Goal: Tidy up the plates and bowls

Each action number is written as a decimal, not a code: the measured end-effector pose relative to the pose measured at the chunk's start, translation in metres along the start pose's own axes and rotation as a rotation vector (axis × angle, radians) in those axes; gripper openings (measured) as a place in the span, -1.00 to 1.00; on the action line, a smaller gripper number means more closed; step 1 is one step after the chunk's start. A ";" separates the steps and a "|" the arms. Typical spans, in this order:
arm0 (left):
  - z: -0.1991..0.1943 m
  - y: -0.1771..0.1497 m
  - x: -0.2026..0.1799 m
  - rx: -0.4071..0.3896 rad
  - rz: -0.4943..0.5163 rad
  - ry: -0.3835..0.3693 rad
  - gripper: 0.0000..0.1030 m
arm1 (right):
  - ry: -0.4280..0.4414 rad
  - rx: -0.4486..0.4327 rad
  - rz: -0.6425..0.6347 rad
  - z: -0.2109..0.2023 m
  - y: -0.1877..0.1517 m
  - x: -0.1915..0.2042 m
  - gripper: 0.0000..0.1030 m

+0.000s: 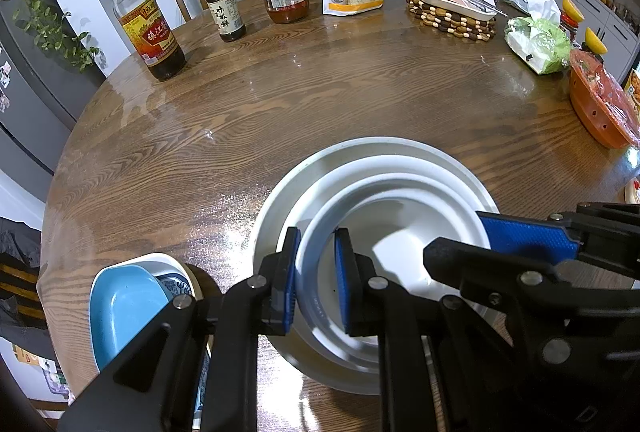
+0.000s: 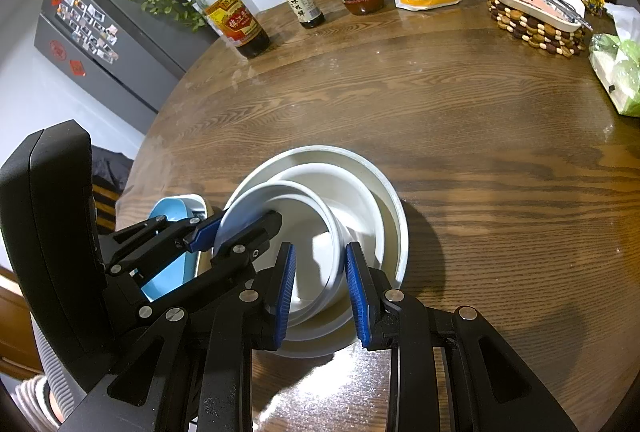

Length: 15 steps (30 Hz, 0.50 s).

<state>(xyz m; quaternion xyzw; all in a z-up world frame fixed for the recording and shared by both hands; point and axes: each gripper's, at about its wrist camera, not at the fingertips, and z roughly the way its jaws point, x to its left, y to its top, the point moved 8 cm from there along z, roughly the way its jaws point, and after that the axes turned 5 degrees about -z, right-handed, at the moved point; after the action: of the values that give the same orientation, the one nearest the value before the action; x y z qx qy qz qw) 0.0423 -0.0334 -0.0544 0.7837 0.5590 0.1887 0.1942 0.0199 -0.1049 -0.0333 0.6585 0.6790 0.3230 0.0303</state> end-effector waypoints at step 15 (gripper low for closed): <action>0.000 0.000 -0.001 -0.003 0.007 0.006 -0.69 | -0.008 0.000 -0.006 0.000 0.000 0.001 -0.43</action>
<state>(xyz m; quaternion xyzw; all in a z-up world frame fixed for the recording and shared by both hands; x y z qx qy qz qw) 0.0421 -0.0342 -0.0546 0.7849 0.5565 0.1924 0.1929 0.0200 -0.1046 -0.0326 0.6577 0.6809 0.3203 0.0339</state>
